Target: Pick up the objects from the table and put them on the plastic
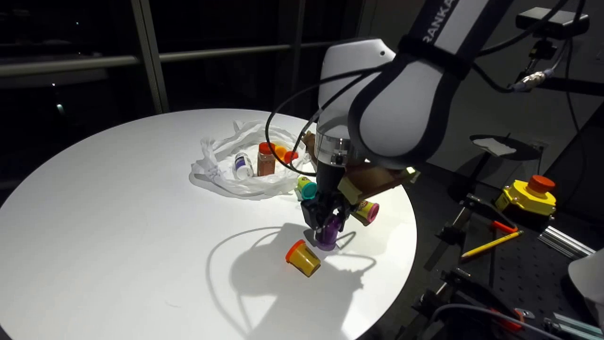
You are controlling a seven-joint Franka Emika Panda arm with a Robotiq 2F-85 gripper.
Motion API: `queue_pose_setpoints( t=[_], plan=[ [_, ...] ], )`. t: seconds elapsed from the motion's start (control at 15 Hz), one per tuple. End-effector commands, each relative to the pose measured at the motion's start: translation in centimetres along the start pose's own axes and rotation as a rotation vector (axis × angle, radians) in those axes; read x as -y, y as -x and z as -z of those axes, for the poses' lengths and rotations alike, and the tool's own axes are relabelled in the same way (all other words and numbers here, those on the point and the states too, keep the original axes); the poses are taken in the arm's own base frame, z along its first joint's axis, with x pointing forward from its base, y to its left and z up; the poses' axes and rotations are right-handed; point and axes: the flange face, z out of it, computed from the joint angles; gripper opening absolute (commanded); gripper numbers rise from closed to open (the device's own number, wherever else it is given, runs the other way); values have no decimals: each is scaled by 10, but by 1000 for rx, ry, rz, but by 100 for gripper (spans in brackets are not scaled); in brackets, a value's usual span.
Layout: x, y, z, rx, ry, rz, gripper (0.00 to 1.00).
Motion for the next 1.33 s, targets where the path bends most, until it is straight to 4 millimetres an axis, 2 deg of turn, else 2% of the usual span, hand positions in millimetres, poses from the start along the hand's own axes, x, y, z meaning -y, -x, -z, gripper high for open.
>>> queue_pose_setpoints(
  t=[0.0, 0.27, 0.4, 0.53, 0.87, 1.27],
  plan=[
    [-16, -16, 78, -49, -6, -24, 24],
    [-39, -72, 144, -138, 22, -57, 24],
    [-45, -102, 163, -194, 37, -65, 24],
    [-46, -128, 172, -235, 39, -72, 24],
    [-48, -181, 167, -293, 37, -163, 24],
    [-54, -219, 124, -257, 33, -293, 24]
  ],
)
